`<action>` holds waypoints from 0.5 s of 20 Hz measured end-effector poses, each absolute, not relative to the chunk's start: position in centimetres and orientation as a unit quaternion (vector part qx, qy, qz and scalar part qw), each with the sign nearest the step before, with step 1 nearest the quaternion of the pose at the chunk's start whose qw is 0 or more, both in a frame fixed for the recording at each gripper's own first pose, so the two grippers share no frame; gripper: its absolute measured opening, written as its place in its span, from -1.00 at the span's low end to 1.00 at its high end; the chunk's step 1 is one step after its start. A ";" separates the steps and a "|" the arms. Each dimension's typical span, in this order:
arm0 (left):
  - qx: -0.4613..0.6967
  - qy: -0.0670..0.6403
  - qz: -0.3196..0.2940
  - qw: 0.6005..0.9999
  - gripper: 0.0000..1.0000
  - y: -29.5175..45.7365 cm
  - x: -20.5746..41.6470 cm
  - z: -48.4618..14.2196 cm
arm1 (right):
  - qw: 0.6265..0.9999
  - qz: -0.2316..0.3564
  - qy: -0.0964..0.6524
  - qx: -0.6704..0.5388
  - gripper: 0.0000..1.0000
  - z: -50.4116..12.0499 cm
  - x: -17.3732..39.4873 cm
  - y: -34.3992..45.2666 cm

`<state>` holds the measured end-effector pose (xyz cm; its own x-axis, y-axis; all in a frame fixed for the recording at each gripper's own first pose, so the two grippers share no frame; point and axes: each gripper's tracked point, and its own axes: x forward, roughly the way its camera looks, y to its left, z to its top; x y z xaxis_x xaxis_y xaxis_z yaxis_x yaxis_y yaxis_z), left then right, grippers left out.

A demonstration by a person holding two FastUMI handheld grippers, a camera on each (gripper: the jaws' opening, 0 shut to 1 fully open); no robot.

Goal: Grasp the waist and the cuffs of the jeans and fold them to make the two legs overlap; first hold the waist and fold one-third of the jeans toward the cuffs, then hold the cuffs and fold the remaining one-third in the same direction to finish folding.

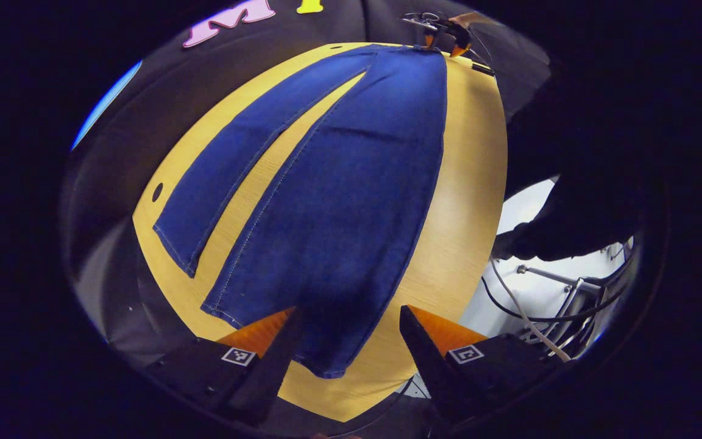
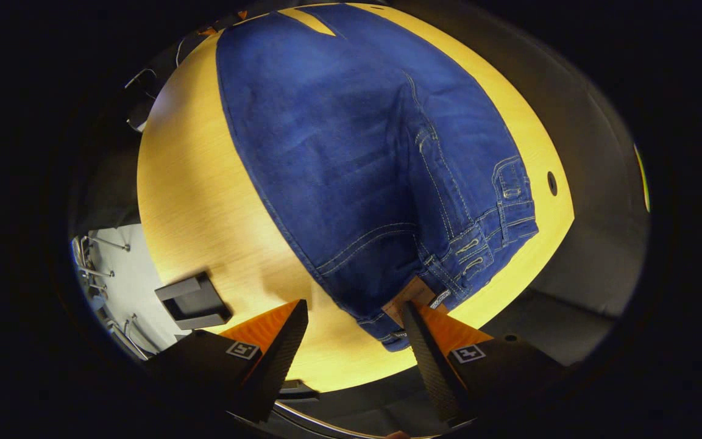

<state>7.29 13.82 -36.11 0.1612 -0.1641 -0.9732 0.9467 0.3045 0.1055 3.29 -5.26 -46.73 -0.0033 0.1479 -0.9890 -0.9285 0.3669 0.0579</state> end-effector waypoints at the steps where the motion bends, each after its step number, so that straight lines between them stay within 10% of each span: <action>1: 0.404 0.493 -0.434 0.637 0.98 14.1 7.6 -36.9 | 0.609 0.440 0.559 -0.350 0.96 -47.0 3.6 -5.2; 7: 0.394 0.545 -0.445 0.591 0.84 13.9 7.8 -38.8 | 0.604 0.408 0.621 -0.287 0.89 -48.7 4.5 -5.1; 10: 0.391 0.548 -0.416 0.611 0.58 13.8 10.2 -38.6 | 0.633 0.360 0.638 -0.250 0.11 -48.9 6.4 -5.2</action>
<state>10.19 13.84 -38.57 0.0532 -0.0803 -0.9954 0.9372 0.3480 0.0220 6.43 -5.22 -48.89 -0.0727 0.1368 -0.9879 -0.7754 0.6153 0.1422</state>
